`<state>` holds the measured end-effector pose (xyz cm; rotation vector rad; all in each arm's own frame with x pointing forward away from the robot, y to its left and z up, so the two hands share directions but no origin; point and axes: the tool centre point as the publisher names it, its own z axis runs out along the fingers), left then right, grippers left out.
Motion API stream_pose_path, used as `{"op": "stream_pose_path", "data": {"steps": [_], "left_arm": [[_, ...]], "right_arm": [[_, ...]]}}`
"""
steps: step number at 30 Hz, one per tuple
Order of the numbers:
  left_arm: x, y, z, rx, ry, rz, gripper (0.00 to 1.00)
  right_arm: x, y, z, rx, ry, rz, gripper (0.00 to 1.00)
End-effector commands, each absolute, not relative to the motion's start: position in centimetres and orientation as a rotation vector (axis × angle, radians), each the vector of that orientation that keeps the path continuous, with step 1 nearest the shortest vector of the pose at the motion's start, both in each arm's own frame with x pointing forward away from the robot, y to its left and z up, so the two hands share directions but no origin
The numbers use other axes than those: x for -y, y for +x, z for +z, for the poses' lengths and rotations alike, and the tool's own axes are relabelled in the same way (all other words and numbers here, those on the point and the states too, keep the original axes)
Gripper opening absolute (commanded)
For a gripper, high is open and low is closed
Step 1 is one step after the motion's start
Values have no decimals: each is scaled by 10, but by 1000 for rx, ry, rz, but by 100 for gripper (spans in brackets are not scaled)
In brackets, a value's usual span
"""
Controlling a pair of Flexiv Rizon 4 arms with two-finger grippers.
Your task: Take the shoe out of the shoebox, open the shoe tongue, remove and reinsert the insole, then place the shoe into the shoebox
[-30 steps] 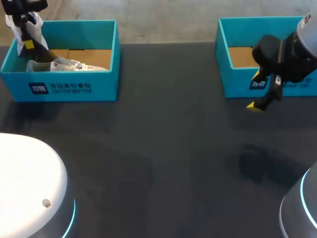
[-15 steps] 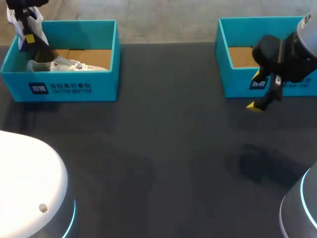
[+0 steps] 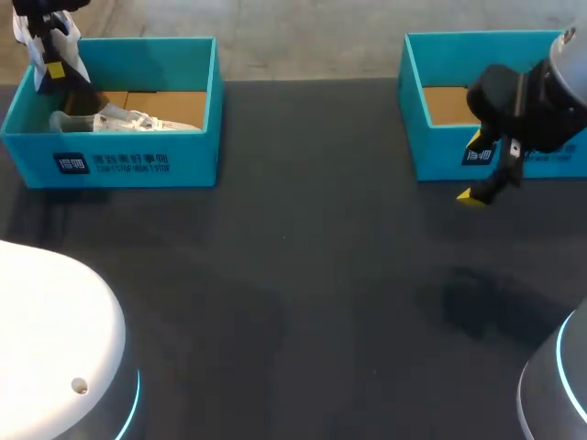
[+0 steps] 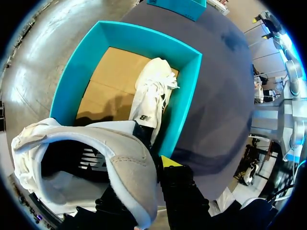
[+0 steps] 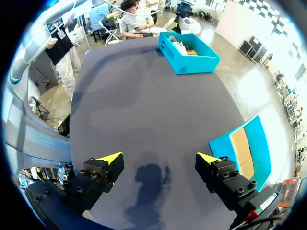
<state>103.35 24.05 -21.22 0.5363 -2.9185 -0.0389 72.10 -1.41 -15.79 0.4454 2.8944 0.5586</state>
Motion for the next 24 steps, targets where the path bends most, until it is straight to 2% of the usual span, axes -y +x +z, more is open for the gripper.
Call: {"op": "stream_pose_path", "data": {"steps": [1, 6, 17, 24], "left_arm": [[-241, 1034, -210, 2918, 534, -41, 0], [-244, 1035, -209, 2922, 515, -39, 0], [-262, 1044, -201, 2951, 124, -71, 0], [-279, 1052, -205, 2895, -292, -79, 0]], "right_arm": [[13, 723, -159, -2897, 447, 556, 100], [13, 723, -159, -2897, 447, 556, 100], [13, 723, -159, -2897, 447, 556, 100], [13, 723, -159, -2897, 447, 556, 100]]}}
